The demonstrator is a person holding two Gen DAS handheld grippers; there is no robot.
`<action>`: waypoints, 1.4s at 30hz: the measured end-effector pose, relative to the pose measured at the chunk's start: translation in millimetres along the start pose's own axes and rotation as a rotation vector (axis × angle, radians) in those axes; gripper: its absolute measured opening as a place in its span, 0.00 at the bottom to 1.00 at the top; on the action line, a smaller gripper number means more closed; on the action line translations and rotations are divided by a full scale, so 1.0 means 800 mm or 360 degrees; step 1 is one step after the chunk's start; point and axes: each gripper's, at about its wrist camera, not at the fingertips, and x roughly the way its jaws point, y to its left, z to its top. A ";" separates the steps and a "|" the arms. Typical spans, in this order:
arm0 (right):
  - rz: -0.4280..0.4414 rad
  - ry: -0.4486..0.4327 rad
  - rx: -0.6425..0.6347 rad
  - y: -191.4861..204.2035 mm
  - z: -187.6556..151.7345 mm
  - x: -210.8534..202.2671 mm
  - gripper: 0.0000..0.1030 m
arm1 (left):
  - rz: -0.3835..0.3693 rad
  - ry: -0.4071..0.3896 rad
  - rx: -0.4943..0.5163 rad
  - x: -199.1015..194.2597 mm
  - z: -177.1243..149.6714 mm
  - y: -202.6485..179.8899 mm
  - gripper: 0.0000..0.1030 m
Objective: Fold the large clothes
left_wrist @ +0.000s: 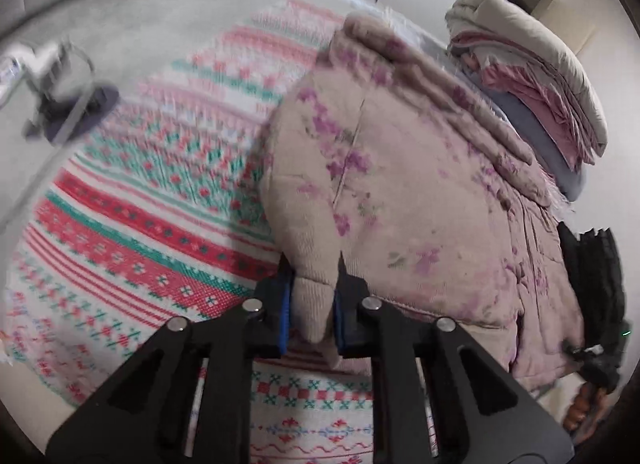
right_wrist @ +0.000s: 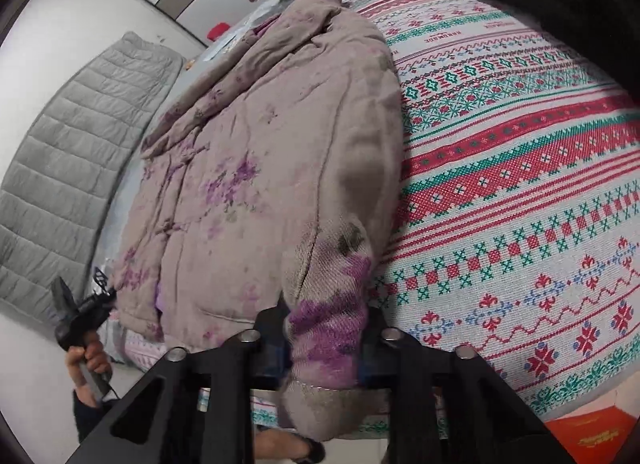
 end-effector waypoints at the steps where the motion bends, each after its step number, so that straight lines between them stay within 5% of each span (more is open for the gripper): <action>1: 0.0007 -0.0064 -0.0020 0.005 0.004 -0.014 0.16 | 0.0024 -0.0048 0.0013 -0.010 0.000 -0.007 0.16; 4: 0.0053 -0.0262 -0.0029 0.014 0.017 -0.061 0.15 | -0.0003 -0.0171 -0.0009 -0.056 0.000 -0.019 0.16; 14: 0.0150 -0.0560 -0.0026 0.031 0.013 -0.167 0.14 | -0.0243 -0.0142 -0.0146 -0.172 -0.064 -0.032 0.14; 18: 0.0243 -0.0652 -0.0021 0.024 -0.019 -0.204 0.14 | -0.0228 -0.0160 -0.0159 -0.190 -0.092 -0.027 0.14; 20: 0.0216 -0.0627 0.0007 0.010 -0.036 -0.199 0.14 | -0.0140 -0.0135 -0.0092 -0.172 -0.095 -0.030 0.15; 24: -0.0123 -0.0407 0.0008 -0.011 -0.041 -0.134 0.16 | -0.0084 0.0090 -0.0193 -0.096 -0.096 -0.009 0.20; 27: -0.0098 -0.0322 0.0047 -0.026 -0.036 -0.116 0.23 | -0.0047 0.0071 -0.0187 -0.081 -0.098 -0.001 0.30; 31: -0.0038 -0.0287 0.0221 -0.065 -0.039 -0.111 0.42 | -0.0044 0.0021 -0.0196 -0.080 -0.100 0.011 0.57; 38: -0.0109 -0.0119 0.0380 -0.092 -0.060 -0.067 0.47 | -0.0052 0.0156 -0.0243 -0.050 -0.122 0.027 0.54; 40: -0.0137 -0.0124 0.0328 -0.084 -0.063 -0.064 0.48 | -0.0048 0.0140 -0.0166 -0.050 -0.126 0.016 0.35; 42: -0.0166 -0.0125 0.0261 -0.073 -0.065 -0.062 0.33 | -0.0064 0.0120 -0.0094 -0.053 -0.128 0.006 0.22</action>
